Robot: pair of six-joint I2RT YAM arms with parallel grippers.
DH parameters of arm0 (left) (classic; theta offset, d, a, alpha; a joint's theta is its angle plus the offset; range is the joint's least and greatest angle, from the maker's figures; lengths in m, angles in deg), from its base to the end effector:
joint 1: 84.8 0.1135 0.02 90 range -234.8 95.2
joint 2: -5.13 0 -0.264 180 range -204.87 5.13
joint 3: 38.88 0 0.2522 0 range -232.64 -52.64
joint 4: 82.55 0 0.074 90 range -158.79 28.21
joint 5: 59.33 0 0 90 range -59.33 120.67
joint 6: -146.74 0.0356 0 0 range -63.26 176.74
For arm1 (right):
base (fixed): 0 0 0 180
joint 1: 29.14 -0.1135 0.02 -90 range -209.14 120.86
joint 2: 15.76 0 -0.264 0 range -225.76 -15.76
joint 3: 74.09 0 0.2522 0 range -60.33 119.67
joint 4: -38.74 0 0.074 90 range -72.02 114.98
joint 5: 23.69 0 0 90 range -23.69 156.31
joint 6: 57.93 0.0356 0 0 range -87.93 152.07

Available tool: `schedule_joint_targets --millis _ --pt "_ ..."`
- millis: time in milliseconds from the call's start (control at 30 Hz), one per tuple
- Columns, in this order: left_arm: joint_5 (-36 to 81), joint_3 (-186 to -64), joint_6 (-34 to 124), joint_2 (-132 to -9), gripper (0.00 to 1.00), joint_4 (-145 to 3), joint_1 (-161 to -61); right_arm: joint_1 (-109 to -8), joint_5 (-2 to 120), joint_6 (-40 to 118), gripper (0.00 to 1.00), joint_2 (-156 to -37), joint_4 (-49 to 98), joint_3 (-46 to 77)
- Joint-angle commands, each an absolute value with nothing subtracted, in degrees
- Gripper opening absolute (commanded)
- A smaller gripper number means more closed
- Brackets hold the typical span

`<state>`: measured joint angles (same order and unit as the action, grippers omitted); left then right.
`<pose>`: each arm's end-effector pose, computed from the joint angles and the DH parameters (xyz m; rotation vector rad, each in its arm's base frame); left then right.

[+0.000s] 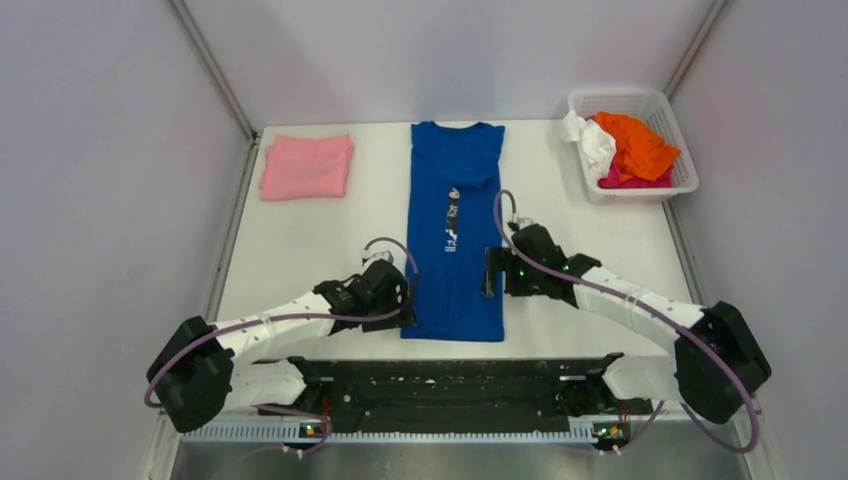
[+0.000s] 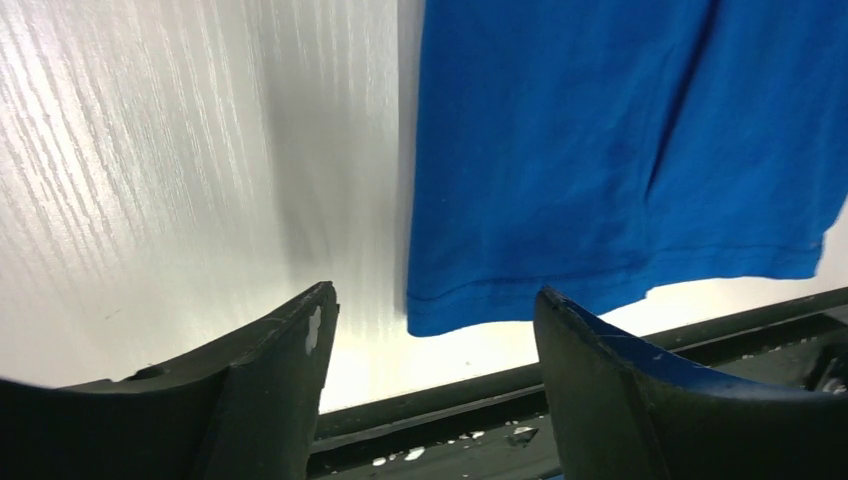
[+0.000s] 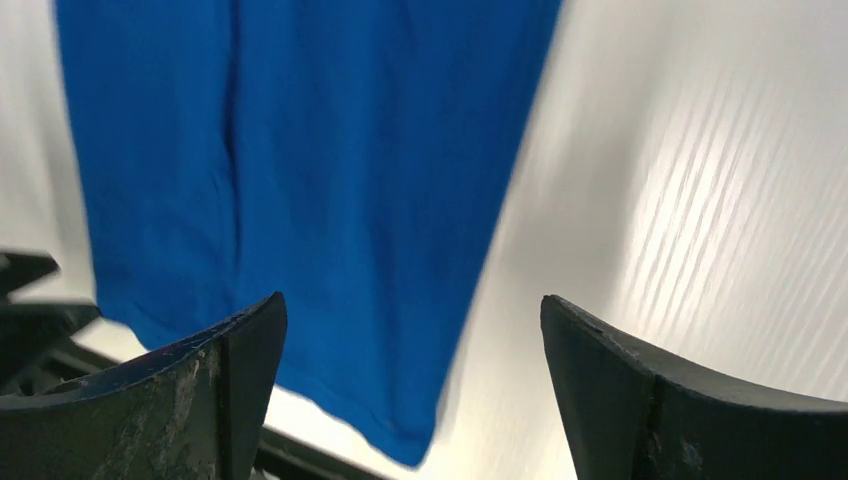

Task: Fold and stack the t-shirts
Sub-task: Grab the bottom of the folded rectangular tshirt with both arms

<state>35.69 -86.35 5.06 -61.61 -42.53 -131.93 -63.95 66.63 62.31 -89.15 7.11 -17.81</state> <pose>0.1450 -0.1516 0.1787 -0.1390 2.6835 -0.4836 0.2118 0.1470 0.2099 -0.0965 2.4843 0.4974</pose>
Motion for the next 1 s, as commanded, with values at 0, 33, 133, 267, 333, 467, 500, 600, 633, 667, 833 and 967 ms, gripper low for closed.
schedule_joint_targets --millis 0,33,133,267,333,467,500,600,633,667,833,967 --pt "33.32 -83.9 5.07 -62.66 0.73 -47.08 -131.6 -66.3 66.67 67.29 0.93 -79.13 2.22 -22.79" --pt "32.42 -83.36 4.84 -63.25 0.69 -48.04 -131.56 -66.44 64.86 67.51 0.9 -77.12 1.15 -24.13" --pt "30.96 -82.83 4.24 -65.91 0.57 -49.63 -131.56 -67.45 61.47 69.87 0.83 -74.12 0.45 -28.49" --pt "26.56 -83.45 4.09 -69.9 0.42 -50.8 -131.56 -69.2 58.83 72.97 0.7 -72.77 3.36 -32.53" --pt "25.89 -83.55 3.94 -71.48 0.32 -50.42 -131.58 -69.99 57.93 74.31 0.64 -73.09 5.29 -33.94" --pt "26.54 -83.04 3.33 -72.51 0.01 -49.64 -131.6 -70.8 57.43 76.19 0.57 -74.89 8.79 -37.02" --pt "26.65 -83.05 3.31 -72.53 0.0 -49.44 -131.58 -70.85 57.43 76.36 0.53 -75.65 9.26 -37.5" --pt "26.8 -83.09 3.48 -72.11 0.0 -49.55 -131.59 -71.01 56.66 76.85 0.4 -77.34 9.93 -38.13" --pt "26.74 -83.06 3.44 -71.87 0.0 -49.38 -131.57 -71.1 55.72 77.14 0.33 -77.66 9.94 -38.24" --pt "26.62 -83.14 3.33 -71.55 0.0 -49.04 -131.56 -71.22 55.13 77.26 0.25 -77.6 9.83 -38.33" --pt "24.86 -81.6 2.82 -67.19 0.0 -47.59 -131.65 -71.62 52.86 77.73 0.0 -73.95 8.58 -39.74" --pt "21.9 -79.78 3.6 -59.21 0.0 -47.89 -131.74 -72.49 49.44 79.94 0.0 -66.92 8.11 -40.83"
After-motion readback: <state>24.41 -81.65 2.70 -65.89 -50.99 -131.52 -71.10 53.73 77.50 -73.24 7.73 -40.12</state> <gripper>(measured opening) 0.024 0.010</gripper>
